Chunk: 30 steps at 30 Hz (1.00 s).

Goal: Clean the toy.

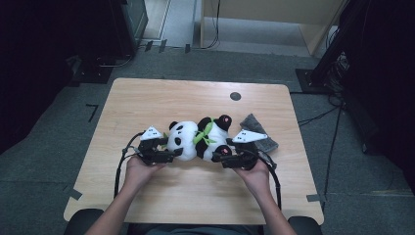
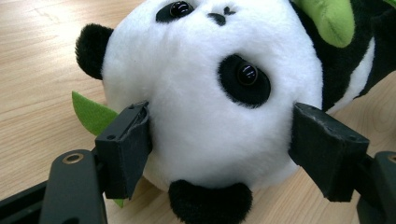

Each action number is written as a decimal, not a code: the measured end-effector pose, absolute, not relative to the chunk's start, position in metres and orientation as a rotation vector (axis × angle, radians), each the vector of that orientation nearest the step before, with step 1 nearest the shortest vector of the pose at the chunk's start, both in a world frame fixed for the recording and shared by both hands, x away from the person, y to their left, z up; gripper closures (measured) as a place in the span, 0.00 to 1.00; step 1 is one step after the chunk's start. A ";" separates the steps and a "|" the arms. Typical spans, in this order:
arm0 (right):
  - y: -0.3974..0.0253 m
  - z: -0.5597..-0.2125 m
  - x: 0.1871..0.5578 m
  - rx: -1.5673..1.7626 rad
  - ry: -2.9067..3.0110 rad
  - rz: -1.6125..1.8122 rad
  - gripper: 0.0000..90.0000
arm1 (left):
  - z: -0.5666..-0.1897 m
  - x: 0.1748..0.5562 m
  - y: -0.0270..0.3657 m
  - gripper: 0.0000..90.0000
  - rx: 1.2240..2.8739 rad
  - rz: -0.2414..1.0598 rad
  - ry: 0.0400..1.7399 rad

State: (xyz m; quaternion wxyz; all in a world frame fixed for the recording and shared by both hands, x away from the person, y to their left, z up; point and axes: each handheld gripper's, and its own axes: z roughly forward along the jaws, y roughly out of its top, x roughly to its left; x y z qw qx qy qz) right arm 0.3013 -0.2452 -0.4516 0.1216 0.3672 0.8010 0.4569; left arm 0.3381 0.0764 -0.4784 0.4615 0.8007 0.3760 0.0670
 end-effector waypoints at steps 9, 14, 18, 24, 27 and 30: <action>-0.237 -0.465 0.309 0.974 2.381 1.257 0.15 | -0.478 0.342 0.076 0.26 1.966 0.147 0.926; -0.232 -0.469 0.310 0.960 2.372 1.198 0.22 | -0.478 0.344 0.075 0.26 1.958 0.118 0.936; -0.233 -0.469 0.311 0.936 2.346 1.156 0.36 | -0.477 0.346 0.075 0.26 1.943 0.094 0.947; -0.235 -0.459 0.314 0.997 2.336 1.170 0.60 | -0.473 0.347 0.075 0.24 1.948 0.143 0.918; -0.238 -0.449 0.316 1.046 2.341 1.199 0.63 | -0.467 0.346 0.078 0.21 1.934 0.154 0.879; -0.241 -0.438 0.318 1.079 2.339 1.228 0.65 | -0.462 0.342 0.081 0.20 1.926 0.157 0.835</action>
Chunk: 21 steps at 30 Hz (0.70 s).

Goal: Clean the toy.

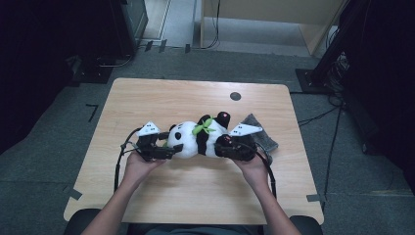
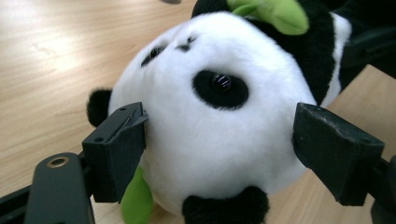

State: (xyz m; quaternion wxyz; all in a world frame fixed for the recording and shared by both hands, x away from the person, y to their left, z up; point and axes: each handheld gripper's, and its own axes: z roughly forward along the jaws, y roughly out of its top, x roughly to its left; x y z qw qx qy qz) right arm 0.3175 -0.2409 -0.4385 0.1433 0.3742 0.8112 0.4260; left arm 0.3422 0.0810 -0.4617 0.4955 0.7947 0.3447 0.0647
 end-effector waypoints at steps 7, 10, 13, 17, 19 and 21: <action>-0.253 -0.422 0.319 1.143 2.313 1.230 0.65 | -0.458 0.330 0.086 0.18 1.925 0.143 0.764; -0.260 -0.414 0.319 1.154 2.301 1.259 0.64 | -0.461 0.328 0.083 0.15 1.947 0.152 0.755; -0.264 -0.405 0.317 1.166 2.290 1.327 0.64 | -0.462 0.327 0.080 0.15 1.928 0.164 0.746; -0.259 -0.399 0.313 1.145 2.332 1.381 0.64 | -0.460 0.323 0.078 0.10 1.899 0.195 0.720; -0.255 -0.398 0.312 1.136 2.355 1.382 0.64 | -0.461 0.323 0.077 0.09 1.918 0.202 0.710; -0.252 -0.398 0.313 1.132 2.378 1.396 0.65 | -0.463 0.324 0.075 0.08 1.931 0.204 0.721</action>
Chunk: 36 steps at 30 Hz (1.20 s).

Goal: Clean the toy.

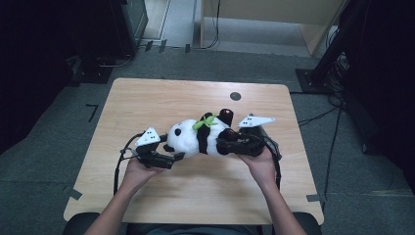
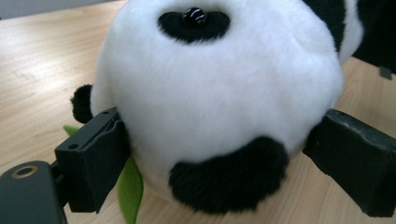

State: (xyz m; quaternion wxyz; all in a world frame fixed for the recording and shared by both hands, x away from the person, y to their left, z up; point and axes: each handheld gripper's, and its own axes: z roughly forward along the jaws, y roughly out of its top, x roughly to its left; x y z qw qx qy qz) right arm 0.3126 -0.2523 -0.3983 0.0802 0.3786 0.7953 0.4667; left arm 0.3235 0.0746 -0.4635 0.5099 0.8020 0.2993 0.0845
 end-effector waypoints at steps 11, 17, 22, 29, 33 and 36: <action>-0.247 -0.403 0.315 1.059 2.398 1.313 0.51 | -0.454 0.326 0.070 0.58 1.987 0.181 0.829; -0.255 -0.406 0.316 0.968 2.365 1.423 0.36 | -0.444 0.328 0.080 0.68 1.939 0.125 0.841; -0.265 -0.411 0.316 0.921 2.322 1.551 0.30 | -0.434 0.332 0.094 0.68 1.918 0.135 0.859; -0.257 -0.428 0.313 0.834 2.339 1.346 0.24 | -0.431 0.342 0.108 0.67 1.895 0.025 0.901; -0.252 -0.435 0.316 0.704 2.365 1.442 0.17 | -0.428 0.341 0.103 0.66 1.905 -0.018 0.883; -0.244 -0.441 0.316 0.686 2.367 1.350 0.15 | -0.427 0.339 0.097 0.66 1.903 -0.039 0.889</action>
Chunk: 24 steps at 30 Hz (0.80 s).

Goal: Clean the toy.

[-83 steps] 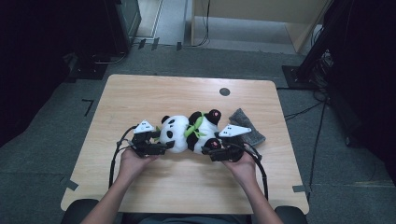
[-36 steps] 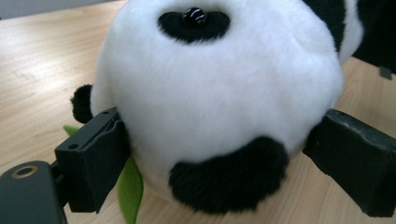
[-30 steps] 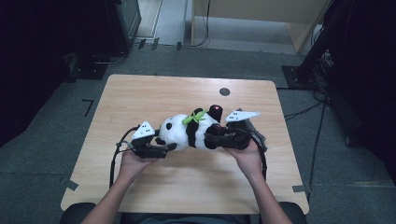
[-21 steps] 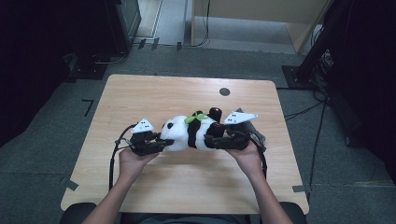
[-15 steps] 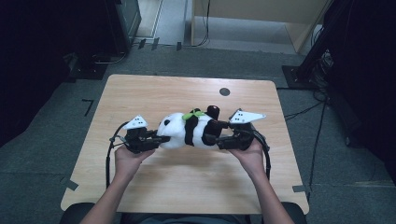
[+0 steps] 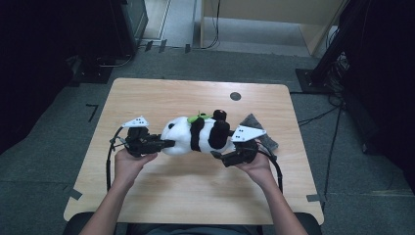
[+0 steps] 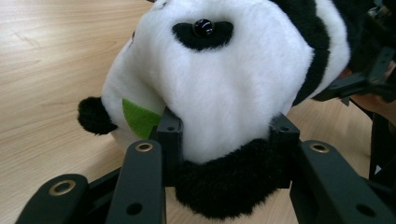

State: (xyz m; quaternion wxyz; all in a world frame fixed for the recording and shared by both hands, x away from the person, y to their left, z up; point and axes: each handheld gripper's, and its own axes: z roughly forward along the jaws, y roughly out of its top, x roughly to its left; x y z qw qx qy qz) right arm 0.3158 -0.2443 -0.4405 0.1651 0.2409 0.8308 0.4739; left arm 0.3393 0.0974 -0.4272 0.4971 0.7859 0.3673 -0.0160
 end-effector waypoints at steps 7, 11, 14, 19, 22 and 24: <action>-0.239 -0.439 0.312 0.703 2.330 1.191 0.43 | -0.428 0.333 0.085 0.60 1.910 0.044 0.876; -0.243 -0.431 0.310 0.731 2.320 1.193 0.50 | -0.432 0.331 0.081 0.36 1.917 0.184 0.810; -0.249 -0.428 0.313 0.785 2.329 1.221 0.51 | -0.437 0.330 0.084 0.24 1.873 0.227 0.751; -0.263 -0.424 0.317 0.908 2.327 1.250 0.52 | -0.440 0.329 0.093 0.24 1.892 0.225 0.761; -0.273 -0.422 0.318 0.994 2.301 1.276 0.54 | -0.448 0.331 0.101 0.24 1.887 0.175 0.776; -0.277 -0.421 0.318 1.039 2.288 1.298 0.55 | -0.452 0.330 0.102 0.24 1.879 0.152 0.771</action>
